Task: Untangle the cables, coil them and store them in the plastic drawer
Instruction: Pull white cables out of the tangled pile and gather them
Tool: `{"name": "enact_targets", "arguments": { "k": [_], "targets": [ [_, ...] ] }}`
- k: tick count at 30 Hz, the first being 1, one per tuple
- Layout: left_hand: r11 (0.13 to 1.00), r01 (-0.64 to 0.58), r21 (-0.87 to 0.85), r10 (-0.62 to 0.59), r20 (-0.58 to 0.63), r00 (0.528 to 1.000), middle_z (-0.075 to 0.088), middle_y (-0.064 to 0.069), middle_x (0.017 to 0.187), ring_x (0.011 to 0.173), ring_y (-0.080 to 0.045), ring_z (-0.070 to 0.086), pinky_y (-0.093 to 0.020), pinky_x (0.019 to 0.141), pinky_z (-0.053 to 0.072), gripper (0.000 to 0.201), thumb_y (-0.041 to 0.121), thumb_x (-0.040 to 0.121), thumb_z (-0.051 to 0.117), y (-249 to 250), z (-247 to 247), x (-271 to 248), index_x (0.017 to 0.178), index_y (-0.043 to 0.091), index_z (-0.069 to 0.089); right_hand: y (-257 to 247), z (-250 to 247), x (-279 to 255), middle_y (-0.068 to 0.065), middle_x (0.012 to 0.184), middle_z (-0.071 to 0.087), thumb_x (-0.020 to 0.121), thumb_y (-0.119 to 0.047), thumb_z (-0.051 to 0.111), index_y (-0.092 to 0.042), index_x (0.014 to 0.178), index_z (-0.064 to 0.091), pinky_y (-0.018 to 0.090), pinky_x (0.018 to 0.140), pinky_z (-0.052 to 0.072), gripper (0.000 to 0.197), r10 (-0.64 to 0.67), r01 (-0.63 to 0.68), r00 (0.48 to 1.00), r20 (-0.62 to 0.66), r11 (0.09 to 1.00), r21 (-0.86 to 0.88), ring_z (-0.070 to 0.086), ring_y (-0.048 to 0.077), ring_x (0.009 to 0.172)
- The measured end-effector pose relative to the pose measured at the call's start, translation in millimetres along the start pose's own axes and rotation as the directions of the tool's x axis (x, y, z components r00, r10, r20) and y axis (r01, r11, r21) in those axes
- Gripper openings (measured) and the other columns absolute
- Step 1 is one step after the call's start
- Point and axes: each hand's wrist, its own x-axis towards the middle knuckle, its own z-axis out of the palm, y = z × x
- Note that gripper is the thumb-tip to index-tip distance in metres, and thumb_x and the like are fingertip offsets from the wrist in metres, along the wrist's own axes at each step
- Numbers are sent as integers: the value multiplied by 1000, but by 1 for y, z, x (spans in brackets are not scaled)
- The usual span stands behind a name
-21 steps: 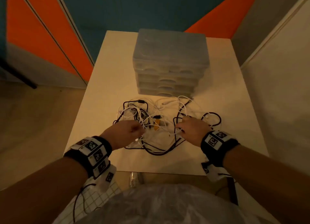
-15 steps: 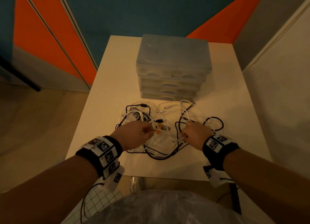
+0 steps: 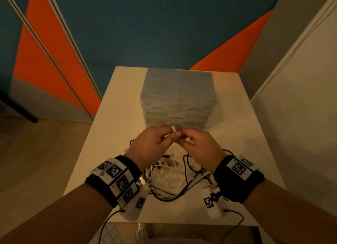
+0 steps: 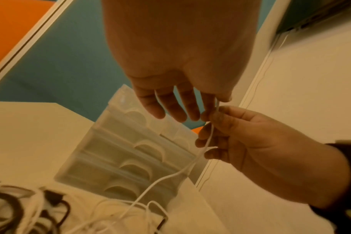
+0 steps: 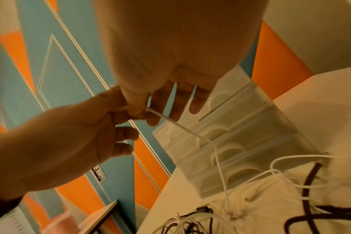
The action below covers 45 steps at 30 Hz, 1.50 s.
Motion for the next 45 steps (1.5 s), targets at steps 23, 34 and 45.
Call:
{"name": "enact_targets", "arguments": {
  "k": [23, 34, 45],
  "targets": [
    [940, 32, -340, -78, -121, 990, 25, -1, 56, 50, -11, 23, -28, 50, 24, 49, 22, 97, 60, 66, -48, 3, 58, 12, 33, 40, 26, 8, -9, 106, 67, 97, -13, 44, -26, 103, 63, 20, 90, 45, 24, 9, -1, 991, 131, 998, -57, 59, 4, 99],
    [976, 115, -186, -137, -110, 984, 65, 29, 100, 93, 14, 61, -5, 80, 43, 24, 17, 99, 57, 15, -6, 7, 112, 34, 68, -8, 13, 16, -36, 66, 57, 101, -22, 44, -16, 101, 63, 7, 61, 38, 20, -22, 22, 1000, 4, 999, 41, 54, -13, 66],
    [963, -29, -267, 1, -105, 994, 71, 8, 85, 78, -5, 67, -21, 73, 49, 18, 21, 98, 59, 28, -11, 11, 86, 29, 70, -4, 14, 18, -18, 79, 60, 100, -26, 45, -24, 98, 60, 7, 69, 43, 16, -21, 20, 996, 82, 1000, 8, 57, -11, 75]
  ]
}}
